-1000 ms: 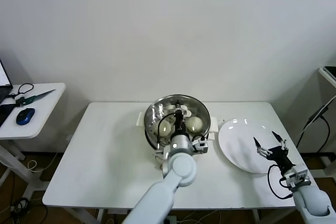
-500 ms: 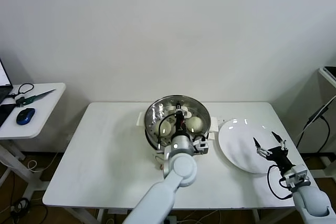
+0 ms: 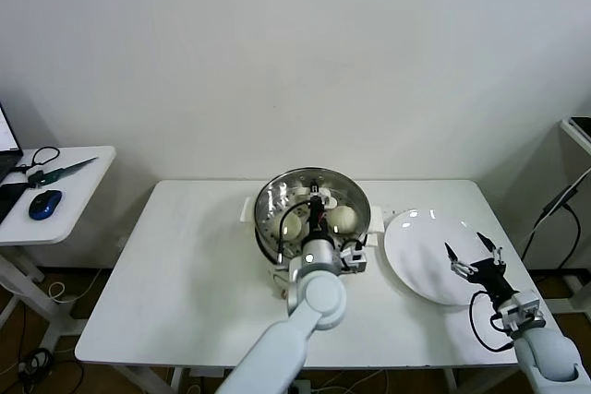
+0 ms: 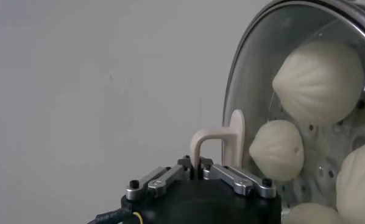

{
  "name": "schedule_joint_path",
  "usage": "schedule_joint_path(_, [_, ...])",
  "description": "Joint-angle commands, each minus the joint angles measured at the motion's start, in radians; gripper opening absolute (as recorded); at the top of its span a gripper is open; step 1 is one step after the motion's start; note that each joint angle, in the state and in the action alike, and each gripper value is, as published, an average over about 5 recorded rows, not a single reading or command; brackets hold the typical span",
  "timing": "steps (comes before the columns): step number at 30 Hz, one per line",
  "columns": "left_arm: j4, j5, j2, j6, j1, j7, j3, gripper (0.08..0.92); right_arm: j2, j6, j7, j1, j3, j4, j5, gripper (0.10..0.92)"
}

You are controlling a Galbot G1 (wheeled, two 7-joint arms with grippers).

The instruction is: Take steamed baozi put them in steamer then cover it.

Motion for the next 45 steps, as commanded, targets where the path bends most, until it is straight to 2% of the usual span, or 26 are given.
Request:
schedule_joint_path(1, [-0.050, -0.010, 0.015, 0.049, 0.000, 0.032, 0.010, 0.162, 0.000, -0.001, -0.003, 0.001, 0.000, -0.002, 0.000, 0.823])
schedule_joint_path(4, [-0.096, -0.019, 0.039, 0.049, 0.002, 0.050, 0.019, 0.224, -0.002, -0.004, -0.007, 0.003, 0.000, -0.004, 0.000, 0.823])
schedule_joint_path(14, [-0.240, -0.061, 0.119, 0.049, 0.066, 0.054, 0.012, 0.518, 0.000, -0.014, -0.008, 0.018, -0.005, -0.015, 0.000, 0.823])
schedule_joint_path(21, [-0.352, -0.143, 0.175, 0.049, 0.134, 0.001, -0.002, 0.718, 0.000, -0.029, 0.000, 0.024, -0.007, -0.008, -0.004, 0.823])
schedule_joint_path(24, [-0.407, -0.198, 0.201, 0.041, 0.166, -0.048, -0.020, 0.790, -0.001, -0.043, 0.014, 0.023, -0.007, -0.001, -0.013, 0.823])
schedule_joint_path(27, [-0.450, -0.264, 0.230, 0.015, 0.204, -0.112, -0.049, 0.818, 0.000, -0.054, 0.025, 0.021, -0.007, 0.005, -0.026, 0.823])
schedule_joint_path(33, [-0.550, -0.436, 0.288, -0.065, 0.315, -0.220, -0.142, 0.822, 0.004, -0.083, 0.033, 0.016, -0.005, 0.024, -0.033, 0.823])
schedule_joint_path(41, [-0.565, -0.877, 0.318, -0.326, 0.449, -0.412, -0.420, 0.823, 0.012, -0.093, 0.048, 0.005, 0.000, 0.064, 0.030, 0.823])
schedule_joint_path(45, [-0.525, -1.102, 0.302, -0.509, 0.517, -0.439, -0.578, 0.823, 0.021, -0.085, 0.049, -0.001, 0.000, 0.077, 0.037, 0.823])
